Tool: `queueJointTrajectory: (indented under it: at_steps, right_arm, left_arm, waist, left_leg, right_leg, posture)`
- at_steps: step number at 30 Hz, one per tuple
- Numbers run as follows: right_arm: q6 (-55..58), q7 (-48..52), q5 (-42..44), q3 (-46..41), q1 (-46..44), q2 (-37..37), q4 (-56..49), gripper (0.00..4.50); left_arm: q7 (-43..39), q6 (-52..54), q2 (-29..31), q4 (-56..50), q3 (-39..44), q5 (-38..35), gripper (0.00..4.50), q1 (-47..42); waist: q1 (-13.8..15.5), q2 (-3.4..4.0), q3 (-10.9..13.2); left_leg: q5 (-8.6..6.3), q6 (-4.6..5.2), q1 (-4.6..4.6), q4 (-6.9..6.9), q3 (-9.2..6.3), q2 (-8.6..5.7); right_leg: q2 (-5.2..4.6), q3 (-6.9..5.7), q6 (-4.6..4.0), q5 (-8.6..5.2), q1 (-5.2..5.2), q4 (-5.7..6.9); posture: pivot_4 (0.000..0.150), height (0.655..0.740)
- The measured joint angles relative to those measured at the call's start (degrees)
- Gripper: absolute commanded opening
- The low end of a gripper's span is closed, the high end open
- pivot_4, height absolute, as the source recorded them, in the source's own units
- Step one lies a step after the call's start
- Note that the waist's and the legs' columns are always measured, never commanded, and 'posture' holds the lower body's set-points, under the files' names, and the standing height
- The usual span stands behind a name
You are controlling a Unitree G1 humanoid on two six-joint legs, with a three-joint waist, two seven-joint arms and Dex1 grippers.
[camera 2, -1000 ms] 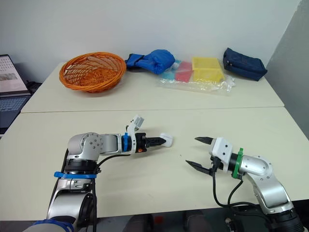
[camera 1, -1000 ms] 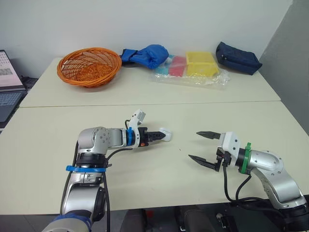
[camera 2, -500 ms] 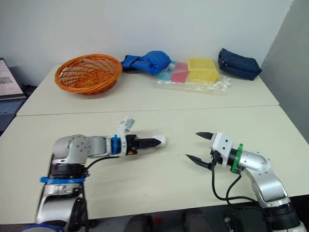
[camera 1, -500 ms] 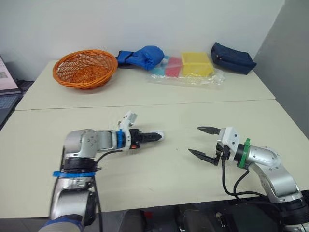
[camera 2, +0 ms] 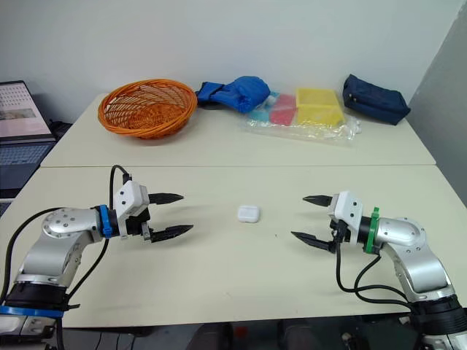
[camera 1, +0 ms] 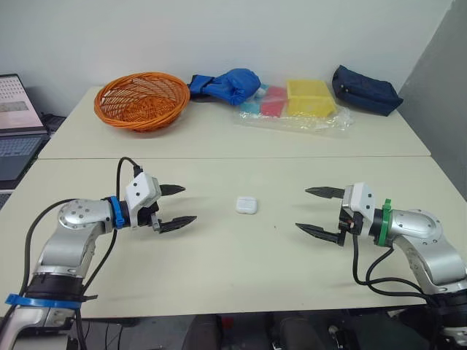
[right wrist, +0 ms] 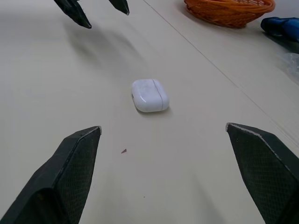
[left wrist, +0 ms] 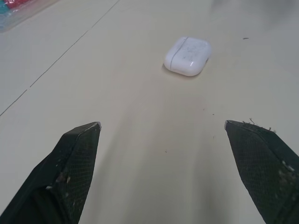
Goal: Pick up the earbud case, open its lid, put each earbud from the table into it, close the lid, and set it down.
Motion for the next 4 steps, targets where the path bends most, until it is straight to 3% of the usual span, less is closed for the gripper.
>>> queueJointTrajectory:
  at_steps: [4]
  right_arm:
    - [0.29, 0.98, 0.07, -0.02, -0.72, -0.33, 0.68, 4.50]
  left_arm:
    - [2.94, 1.70, -0.32, -1.14, 1.59, -0.22, 4.45, 0.66]
  waist:
    - [-0.07, -0.02, 0.00]
  left_leg:
    - [-0.03, -0.02, -0.08, 0.00, -0.03, -0.02]
  right_leg:
    - [0.01, -0.06, 0.43, 0.16, -0.01, -0.05]
  posture:
    - [0.150, 0.7400]
